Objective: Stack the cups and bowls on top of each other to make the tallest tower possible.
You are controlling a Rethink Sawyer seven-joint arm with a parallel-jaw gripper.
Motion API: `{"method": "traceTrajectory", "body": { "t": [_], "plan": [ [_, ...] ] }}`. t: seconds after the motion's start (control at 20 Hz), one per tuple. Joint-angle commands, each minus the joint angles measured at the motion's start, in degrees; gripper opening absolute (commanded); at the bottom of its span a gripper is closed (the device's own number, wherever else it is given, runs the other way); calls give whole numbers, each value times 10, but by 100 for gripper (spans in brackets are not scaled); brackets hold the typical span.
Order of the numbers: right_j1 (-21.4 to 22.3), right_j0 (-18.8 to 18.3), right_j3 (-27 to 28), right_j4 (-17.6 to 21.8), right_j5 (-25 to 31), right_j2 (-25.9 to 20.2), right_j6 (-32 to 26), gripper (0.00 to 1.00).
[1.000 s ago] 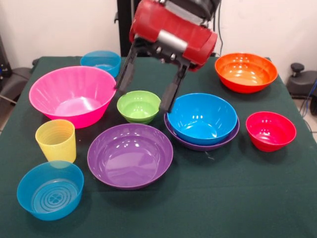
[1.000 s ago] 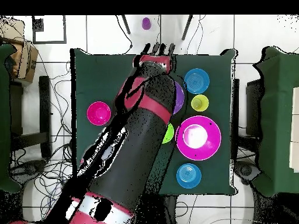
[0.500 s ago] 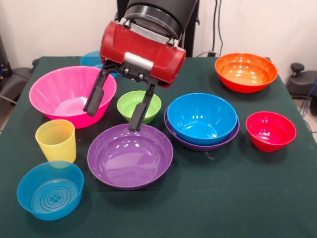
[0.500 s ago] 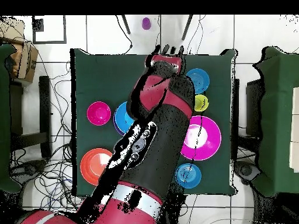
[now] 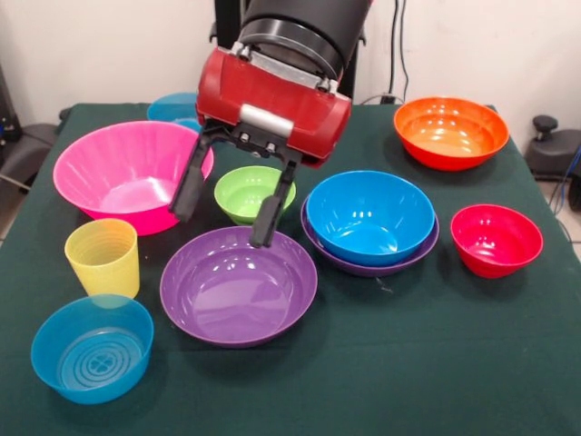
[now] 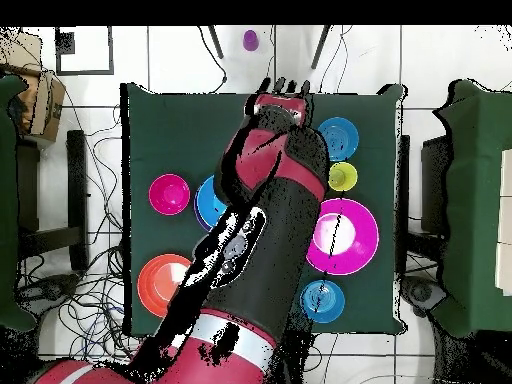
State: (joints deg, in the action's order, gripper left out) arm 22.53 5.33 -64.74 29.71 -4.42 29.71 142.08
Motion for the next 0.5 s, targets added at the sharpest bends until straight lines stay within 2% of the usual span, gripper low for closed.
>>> {"method": "traceTrajectory", "body": {
  "t": [0.05,0.15,0.2,0.3,0.35,0.5],
  "plan": [
    [-11,-32,-44,32,25,-153,-13,100],
    [16,-81,-66,55,57,-238,-52,100],
    [30,-125,-86,65,88,-308,-89,100],
    [36,-158,-100,78,103,-361,-116,100],
    [35,-164,-102,83,104,-373,-120,100],
    [33,-254,-137,108,132,-512,-168,100]
  ]
}}
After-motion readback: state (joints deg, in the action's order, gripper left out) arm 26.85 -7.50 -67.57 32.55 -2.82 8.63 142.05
